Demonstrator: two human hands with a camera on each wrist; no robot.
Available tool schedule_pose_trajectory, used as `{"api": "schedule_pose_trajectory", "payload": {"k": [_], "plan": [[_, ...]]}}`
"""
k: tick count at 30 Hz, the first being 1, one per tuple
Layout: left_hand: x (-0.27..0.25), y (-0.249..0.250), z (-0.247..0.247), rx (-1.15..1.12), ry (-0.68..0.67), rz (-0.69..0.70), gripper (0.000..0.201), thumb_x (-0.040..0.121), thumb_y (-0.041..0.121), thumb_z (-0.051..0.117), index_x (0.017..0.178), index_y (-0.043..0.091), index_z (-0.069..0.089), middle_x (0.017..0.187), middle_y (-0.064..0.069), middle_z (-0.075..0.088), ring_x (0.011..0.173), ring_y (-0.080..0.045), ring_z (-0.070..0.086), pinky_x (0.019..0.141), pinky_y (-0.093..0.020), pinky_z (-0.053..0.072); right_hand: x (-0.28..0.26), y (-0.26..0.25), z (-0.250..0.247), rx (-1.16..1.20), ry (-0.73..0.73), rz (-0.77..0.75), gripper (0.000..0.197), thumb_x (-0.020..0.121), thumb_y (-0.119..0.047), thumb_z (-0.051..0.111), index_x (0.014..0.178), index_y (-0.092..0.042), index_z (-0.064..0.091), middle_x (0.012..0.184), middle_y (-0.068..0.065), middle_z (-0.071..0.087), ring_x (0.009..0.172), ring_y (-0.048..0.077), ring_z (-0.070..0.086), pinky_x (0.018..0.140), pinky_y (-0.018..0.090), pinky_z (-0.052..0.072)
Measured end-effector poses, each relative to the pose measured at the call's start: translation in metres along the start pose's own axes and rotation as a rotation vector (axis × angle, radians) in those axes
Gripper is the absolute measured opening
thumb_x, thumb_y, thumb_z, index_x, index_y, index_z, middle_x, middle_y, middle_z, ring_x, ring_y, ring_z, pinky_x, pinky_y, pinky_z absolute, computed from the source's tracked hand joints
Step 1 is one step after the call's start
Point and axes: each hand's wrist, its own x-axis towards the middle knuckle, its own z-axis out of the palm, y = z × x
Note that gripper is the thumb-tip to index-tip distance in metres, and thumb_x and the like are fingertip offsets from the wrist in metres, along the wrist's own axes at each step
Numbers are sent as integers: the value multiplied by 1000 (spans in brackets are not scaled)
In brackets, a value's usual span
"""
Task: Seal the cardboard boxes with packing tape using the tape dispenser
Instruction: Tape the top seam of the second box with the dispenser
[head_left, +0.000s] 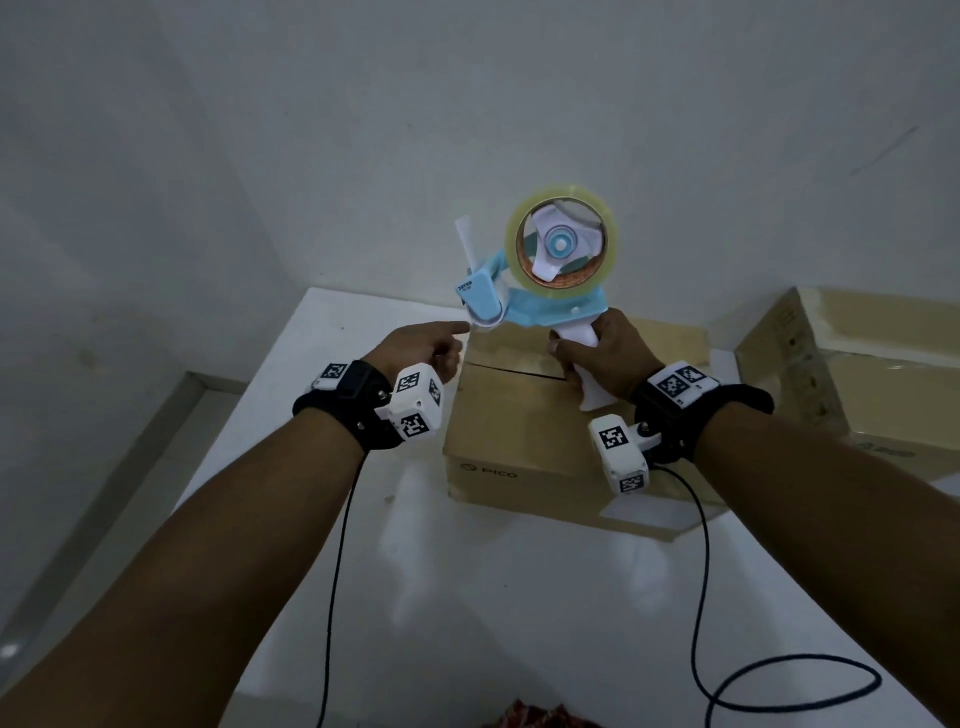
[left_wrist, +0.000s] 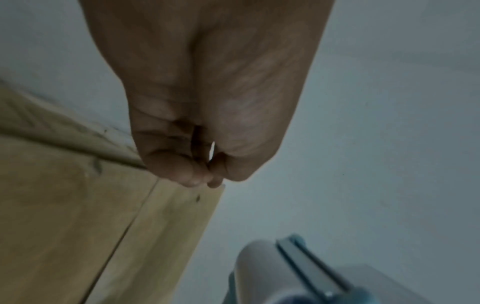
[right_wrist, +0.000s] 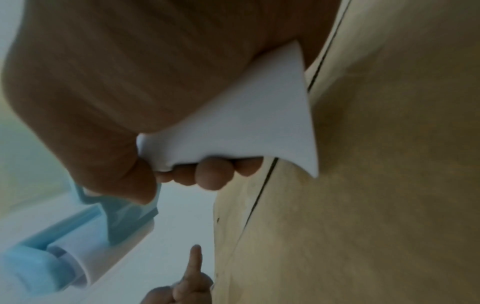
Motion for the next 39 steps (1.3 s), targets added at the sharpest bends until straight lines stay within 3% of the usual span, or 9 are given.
{"api": "schedule_pose_trajectory", "payload": {"k": [4,8,11,14,20,24,29,34,39], "plan": [[-3,2,-2,-74,-82,-70,23,94,14,56,105,-4,63,81,-18,67,58,-20,65,51,-21,54,1,2,-5,-6,5,12,25,87,-9,67,63,-4,63,56,23,64,47,21,58,60,28,52],[-7,0,10,-214,-260,-17,25,97,18,55,106,-3,67,99,-23,71,74,-23,73,65,-25,60,3,2,-2,-10,0,10,23,87,-8,67,65,-8,64,55,19,64,45,17,58,60,28,52],[-5,-6,9,-261,-327,17,21,91,16,62,99,2,76,98,-19,72,80,-22,73,69,-26,60,3,1,-1,-17,4,-16,25,87,-9,68,65,-19,63,53,12,64,45,14,59,60,25,52],[-1,-13,8,-285,-378,26,38,69,20,84,103,5,76,99,-18,72,85,-22,73,70,-27,60,4,4,-1,-18,16,-1,21,86,-12,69,70,0,63,55,14,66,46,16,60,58,26,51],[-3,-12,20,-246,-357,68,23,81,9,63,103,9,65,78,-3,68,67,-8,68,59,-18,57,4,5,0,-39,17,15,24,87,-14,70,71,3,63,56,14,67,47,14,60,62,28,53],[-3,-7,18,-174,-358,27,15,85,6,59,98,11,63,73,0,64,63,-7,65,56,-17,56,1,1,0,-45,17,10,23,87,-13,70,68,-1,62,56,13,66,47,15,60,61,24,52],[0,-7,16,-102,-285,-66,17,89,14,60,103,6,68,72,0,63,62,-7,63,47,-15,50,0,-1,-2,-32,-18,-8,15,85,-13,70,73,-6,63,55,9,66,48,18,62,61,29,54],[3,-5,17,-49,-189,-92,17,91,15,58,77,10,66,62,2,61,52,-6,58,42,-12,42,-2,-5,-1,-61,-25,-33,25,86,-12,71,66,-23,60,54,7,65,49,19,62,60,24,53],[1,2,17,-44,-123,-145,20,93,9,50,74,9,56,52,2,56,42,-4,52,38,-11,40,-3,-7,2,-85,-11,-48,27,86,-14,73,66,-24,58,54,4,65,51,18,62,59,16,48]]}}
